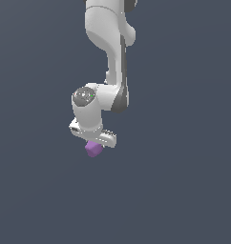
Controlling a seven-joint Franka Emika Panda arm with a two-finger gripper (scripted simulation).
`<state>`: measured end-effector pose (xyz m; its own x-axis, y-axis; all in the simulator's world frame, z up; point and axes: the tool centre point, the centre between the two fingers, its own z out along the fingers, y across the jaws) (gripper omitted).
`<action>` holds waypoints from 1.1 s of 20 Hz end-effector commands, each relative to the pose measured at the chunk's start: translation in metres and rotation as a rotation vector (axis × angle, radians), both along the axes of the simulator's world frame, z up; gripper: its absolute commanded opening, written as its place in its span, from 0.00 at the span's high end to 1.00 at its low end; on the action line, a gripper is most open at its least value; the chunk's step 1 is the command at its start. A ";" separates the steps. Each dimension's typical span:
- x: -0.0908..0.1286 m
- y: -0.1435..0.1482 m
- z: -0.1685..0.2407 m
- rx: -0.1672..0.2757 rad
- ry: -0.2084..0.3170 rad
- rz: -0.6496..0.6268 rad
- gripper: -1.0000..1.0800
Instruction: Pick up the object and move it to a goal position.
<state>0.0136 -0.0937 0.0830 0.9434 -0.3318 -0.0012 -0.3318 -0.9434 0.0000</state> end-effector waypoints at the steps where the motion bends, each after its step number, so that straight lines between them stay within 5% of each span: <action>1: 0.003 -0.006 0.010 0.000 -0.002 -0.001 1.00; 22: 0.044 -0.091 0.160 -0.001 -0.001 -0.001 1.00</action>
